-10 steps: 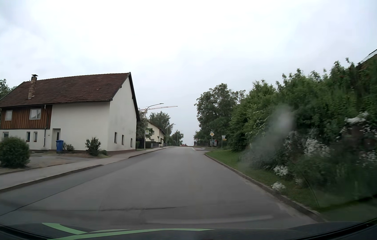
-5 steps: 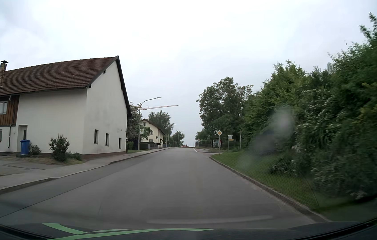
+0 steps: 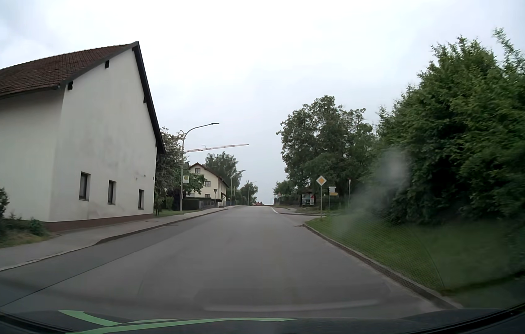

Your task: Follow the waypoints while adhering to traffic rules and regulations

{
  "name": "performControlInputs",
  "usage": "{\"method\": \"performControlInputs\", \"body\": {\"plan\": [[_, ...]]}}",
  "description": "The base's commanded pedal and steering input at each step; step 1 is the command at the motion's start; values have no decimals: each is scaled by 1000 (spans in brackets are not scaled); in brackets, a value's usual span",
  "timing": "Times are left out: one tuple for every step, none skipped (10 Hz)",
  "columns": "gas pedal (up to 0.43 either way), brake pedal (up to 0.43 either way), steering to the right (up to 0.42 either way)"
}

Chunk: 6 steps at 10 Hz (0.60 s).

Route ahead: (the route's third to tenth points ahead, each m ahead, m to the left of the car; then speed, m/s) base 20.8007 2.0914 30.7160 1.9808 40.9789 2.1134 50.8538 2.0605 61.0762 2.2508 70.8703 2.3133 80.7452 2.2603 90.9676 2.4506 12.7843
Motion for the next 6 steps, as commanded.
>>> {"method": "performControlInputs", "body": {"plan": [[150, 0, -3], [150, 0, -3], [150, 0, -3], [150, 0, -3], [150, 0, -2], [150, 0, -1]]}}
